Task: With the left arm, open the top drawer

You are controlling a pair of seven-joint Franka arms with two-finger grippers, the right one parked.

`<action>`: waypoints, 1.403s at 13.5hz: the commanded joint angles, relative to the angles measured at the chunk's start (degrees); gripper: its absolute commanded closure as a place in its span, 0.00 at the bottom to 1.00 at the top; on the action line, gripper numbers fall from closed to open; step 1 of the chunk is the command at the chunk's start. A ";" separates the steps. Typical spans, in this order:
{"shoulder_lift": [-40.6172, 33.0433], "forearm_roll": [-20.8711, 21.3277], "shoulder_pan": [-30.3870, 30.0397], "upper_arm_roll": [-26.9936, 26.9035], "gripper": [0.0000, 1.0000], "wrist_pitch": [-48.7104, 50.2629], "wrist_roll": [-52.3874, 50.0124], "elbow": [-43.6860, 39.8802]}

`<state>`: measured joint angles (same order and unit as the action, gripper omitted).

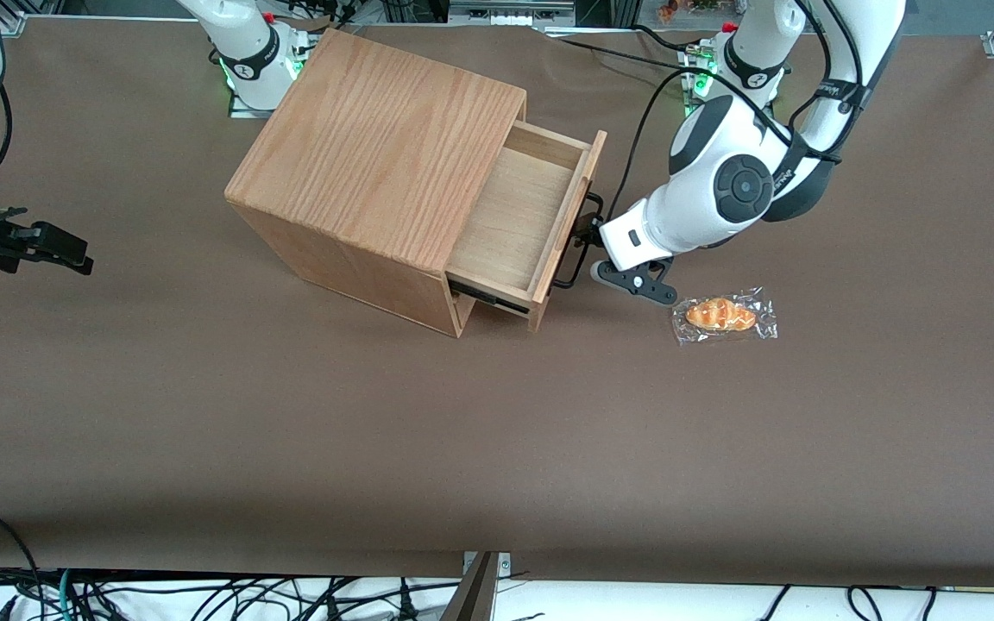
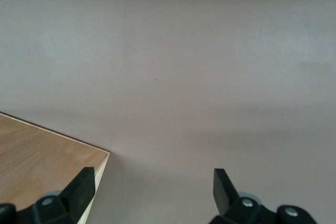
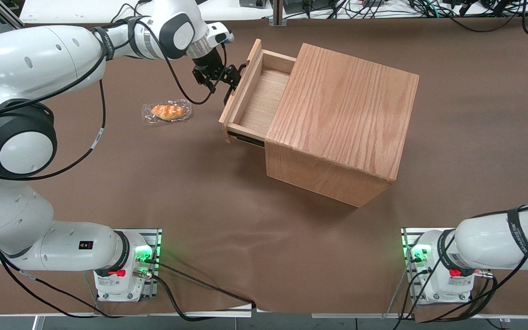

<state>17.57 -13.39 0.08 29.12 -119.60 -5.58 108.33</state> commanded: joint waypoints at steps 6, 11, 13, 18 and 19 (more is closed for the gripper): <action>-1.66 -1.64 -1.40 -1.61 0.00 2.53 3.12 -1.28; -1.40 -1.64 -1.66 -2.40 0.00 2.71 6.63 -1.02; -1.40 -1.55 -1.66 -2.48 0.00 2.71 6.98 -0.93; -1.58 -1.55 -1.66 -3.80 0.00 3.50 9.09 -1.19; -1.58 -1.64 -1.75 -3.80 0.00 3.59 9.01 -1.37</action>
<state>17.14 -14.32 -0.92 26.13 -117.48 1.45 107.03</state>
